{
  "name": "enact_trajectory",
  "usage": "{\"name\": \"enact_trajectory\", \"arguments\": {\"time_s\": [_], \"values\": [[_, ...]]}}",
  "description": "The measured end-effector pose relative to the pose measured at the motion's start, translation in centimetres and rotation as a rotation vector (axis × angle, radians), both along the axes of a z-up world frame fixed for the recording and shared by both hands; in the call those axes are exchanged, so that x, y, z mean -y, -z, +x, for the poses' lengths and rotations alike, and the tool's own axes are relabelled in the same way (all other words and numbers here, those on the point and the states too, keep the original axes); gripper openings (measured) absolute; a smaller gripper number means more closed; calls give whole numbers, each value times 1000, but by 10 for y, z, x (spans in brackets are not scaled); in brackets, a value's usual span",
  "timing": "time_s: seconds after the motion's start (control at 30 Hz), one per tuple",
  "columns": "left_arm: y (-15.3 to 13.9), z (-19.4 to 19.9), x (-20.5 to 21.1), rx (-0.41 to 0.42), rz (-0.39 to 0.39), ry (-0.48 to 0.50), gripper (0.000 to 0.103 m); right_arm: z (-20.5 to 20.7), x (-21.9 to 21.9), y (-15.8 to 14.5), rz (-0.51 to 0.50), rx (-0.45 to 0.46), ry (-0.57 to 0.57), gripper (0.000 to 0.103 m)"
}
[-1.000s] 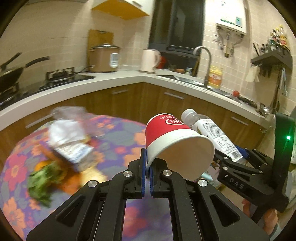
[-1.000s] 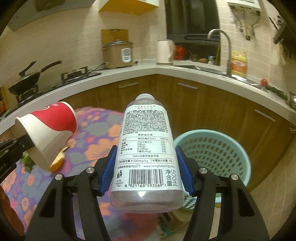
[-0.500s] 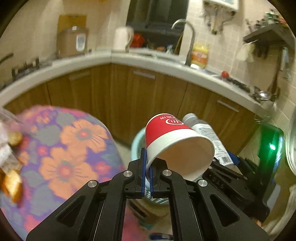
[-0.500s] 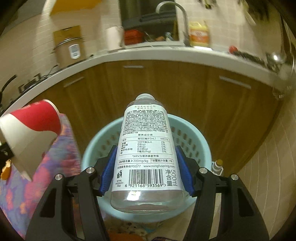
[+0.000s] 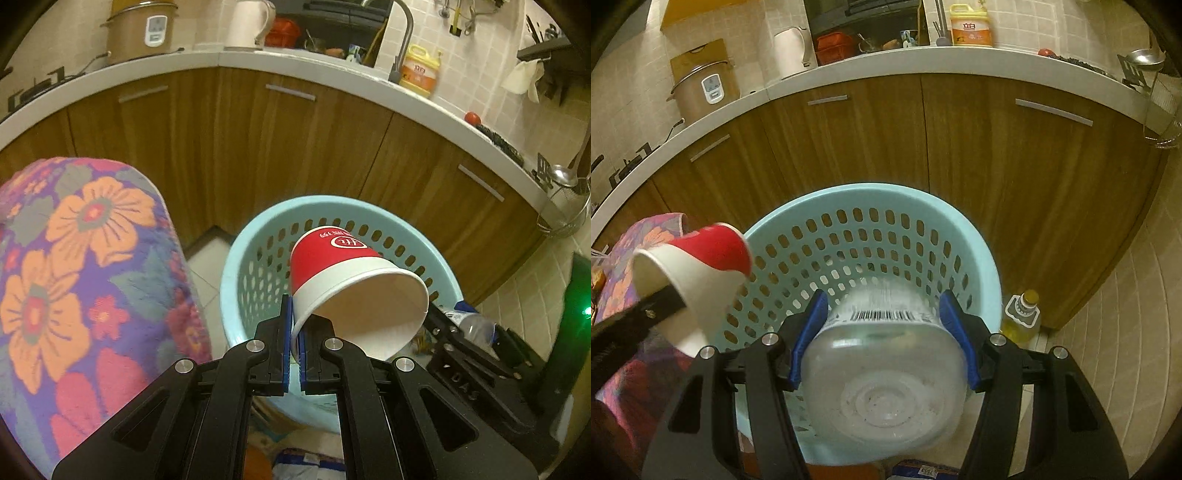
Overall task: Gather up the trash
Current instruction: 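Carry the cup and bottle over the blue basket with both tools, then open both tools to drop the cup and bottle into the basket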
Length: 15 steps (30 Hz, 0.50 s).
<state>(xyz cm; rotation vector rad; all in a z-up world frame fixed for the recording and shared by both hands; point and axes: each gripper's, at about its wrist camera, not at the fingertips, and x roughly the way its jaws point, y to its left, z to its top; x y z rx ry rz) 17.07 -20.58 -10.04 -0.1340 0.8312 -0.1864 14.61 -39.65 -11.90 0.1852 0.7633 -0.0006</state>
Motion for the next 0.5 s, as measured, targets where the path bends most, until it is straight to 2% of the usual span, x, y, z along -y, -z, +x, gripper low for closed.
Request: {"name": "enact_trajectory", "arguments": {"time_s": [0.07, 0.13, 0.27, 0.4, 0.5], "values": [[3, 1, 1, -11, -1, 4, 3, 0, 0, -1, 11, -4, -9, 59], [4, 0, 2, -13, 1, 7, 12, -1, -1, -3, 21, -4, -12, 59], [1, -3, 1, -5, 1, 17, 16, -6, -5, -7, 15, 4, -9, 59], [-3, -6, -2, -1, -13, 25, 29, -8, -1, -9, 17, 3, 1, 59], [-6, -8, -2, 2, -22, 24, 29, -10, 0, -12, 12, 3, 10, 59]]}}
